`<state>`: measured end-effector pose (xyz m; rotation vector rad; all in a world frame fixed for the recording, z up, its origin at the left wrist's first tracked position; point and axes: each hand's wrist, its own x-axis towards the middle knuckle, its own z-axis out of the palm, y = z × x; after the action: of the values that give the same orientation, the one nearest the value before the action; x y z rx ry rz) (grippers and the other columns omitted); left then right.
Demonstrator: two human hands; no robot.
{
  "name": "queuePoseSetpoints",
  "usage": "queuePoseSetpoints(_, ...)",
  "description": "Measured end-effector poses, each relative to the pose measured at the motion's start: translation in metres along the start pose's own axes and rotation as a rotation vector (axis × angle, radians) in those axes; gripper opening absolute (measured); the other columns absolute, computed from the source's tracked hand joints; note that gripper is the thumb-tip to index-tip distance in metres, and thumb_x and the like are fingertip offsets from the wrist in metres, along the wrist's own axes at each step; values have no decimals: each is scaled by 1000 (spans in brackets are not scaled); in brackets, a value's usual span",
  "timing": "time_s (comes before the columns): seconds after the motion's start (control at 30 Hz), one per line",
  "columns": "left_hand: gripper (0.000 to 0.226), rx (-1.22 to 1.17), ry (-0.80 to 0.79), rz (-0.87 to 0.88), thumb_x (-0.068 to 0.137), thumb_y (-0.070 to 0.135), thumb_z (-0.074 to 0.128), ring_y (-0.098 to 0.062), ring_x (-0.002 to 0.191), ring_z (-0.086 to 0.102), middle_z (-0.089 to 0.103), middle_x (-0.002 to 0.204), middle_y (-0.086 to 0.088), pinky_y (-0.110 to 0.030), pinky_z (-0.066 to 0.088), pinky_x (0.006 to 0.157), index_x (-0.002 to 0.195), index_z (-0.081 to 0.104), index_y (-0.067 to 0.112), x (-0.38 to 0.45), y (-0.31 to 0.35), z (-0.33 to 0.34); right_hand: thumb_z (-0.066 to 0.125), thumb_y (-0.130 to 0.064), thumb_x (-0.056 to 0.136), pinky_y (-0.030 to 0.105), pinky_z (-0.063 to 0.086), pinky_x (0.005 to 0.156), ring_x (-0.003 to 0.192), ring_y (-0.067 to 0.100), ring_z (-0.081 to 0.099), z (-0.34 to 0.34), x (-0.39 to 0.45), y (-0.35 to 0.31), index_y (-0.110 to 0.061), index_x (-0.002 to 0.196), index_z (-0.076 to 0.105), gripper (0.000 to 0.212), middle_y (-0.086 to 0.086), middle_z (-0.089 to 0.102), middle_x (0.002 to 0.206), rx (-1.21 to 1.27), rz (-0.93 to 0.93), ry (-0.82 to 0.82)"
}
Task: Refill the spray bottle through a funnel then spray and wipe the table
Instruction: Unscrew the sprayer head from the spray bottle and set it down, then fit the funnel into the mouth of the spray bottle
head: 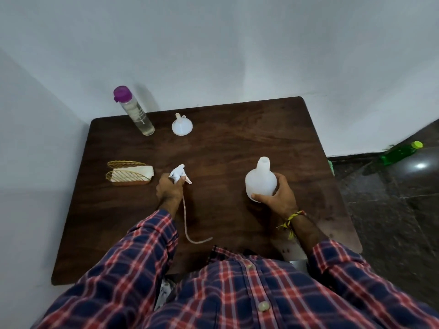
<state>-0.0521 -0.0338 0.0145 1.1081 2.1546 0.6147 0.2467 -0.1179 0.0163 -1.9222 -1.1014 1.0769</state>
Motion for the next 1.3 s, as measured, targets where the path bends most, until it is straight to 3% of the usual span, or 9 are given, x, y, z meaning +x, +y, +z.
queuePoseSetpoints(0.6, 57, 248, 60, -20, 91, 44, 58, -34, 118, 52, 51, 131, -18, -45, 47, 92, 133, 43, 9, 5, -61, -35, 95, -35, 50, 47, 51, 94, 115, 31, 56, 72, 14, -28, -13, 128, 38, 99, 10, 56, 126, -218, 128, 77)
queuePoseSetpoints(0.8, 49, 285, 197, -123, 98, 42, 43, -38, 121, 48, 47, 134, -23, -51, 45, 95, 132, 42, 7, 26, -76, -46, 87, -34, 66, 39, 51, 94, 110, 33, 60, 93, -11, -23, 0, 119, 45, 76, 15, 61, 116, -272, 431, 30)
queuePoseSetpoints(0.9, 48, 290, 159, -188, 98, 25, 42, -37, 141, 26, 31, 151, -21, -54, 28, 112, 143, 34, 9, 44, -94, -56, 76, -34, 78, 34, 55, 82, 88, 26, 66, 116, -21, -30, -9, 85, 65, 29, 6, 67, 87, -325, 444, -185)
queuePoseSetpoints(0.97, 62, 332, 34, -225, 96, 21, 44, -36, 147, 6, 10, 160, -15, -54, 11, 118, 152, 19, 12, 52, -105, -57, 73, -35, 79, 35, 56, 83, 86, 25, 67, 137, -23, -39, -14, 81, 67, 22, 6, 71, 88, -378, 399, -263)
queuePoseSetpoints(1.07, 70, 472, -88, -176, 97, 37, 41, -37, 147, 5, 5, 161, -17, -55, 12, 116, 154, 9, 12, 55, -122, -51, 70, -28, 82, 31, 49, 91, 102, 26, 63, 164, -15, -65, -12, 96, 67, 21, 8, 68, 105, -402, 270, -235)
queuePoseSetpoints(1.13, 69, 651, -72, -170, 95, 57, 26, -34, 131, 44, 48, 144, -15, -48, 42, 99, 144, 38, 11, 65, -140, -45, 68, -23, 85, 31, 45, 93, 108, 27, 60, 180, -4, -86, -9, 101, 64, 21, 10, 66, 109, -407, 191, -221)
queuePoseSetpoints(1.2, 84, 680, 124, -69, 88, 72, 19, -31, 111, 58, 67, 121, -8, -43, 50, 84, 133, 53, 10, 81, -157, -40, 67, -22, 86, 30, 43, 94, 111, 27, 58, 196, 12, -104, -9, 104, 63, 22, 10, 65, 112, -405, 133, -198)
queuePoseSetpoints(1.27, 95, 603, -179, -257, 85, 79, 14, -38, 131, 45, 49, 143, -17, -59, 38, 102, 142, 42, 8, 76, -137, -54, 67, -22, 85, 28, 42, 92, 112, 27, 58, 213, 33, -121, -9, 105, 63, 24, 10, 66, 112, -392, 105, -143)
queuePoseSetpoints(1.3, 96, 563, -211, -239, 85, 78, 14, -40, 145, 20, 22, 157, -18, -64, 13, 111, 151, 22, 9, 72, -129, -58, 68, -22, 85, 27, 42, 91, 111, 27, 59, 221, 44, -128, -9, 106, 63, 25, 10, 67, 112, -384, 99, -113)
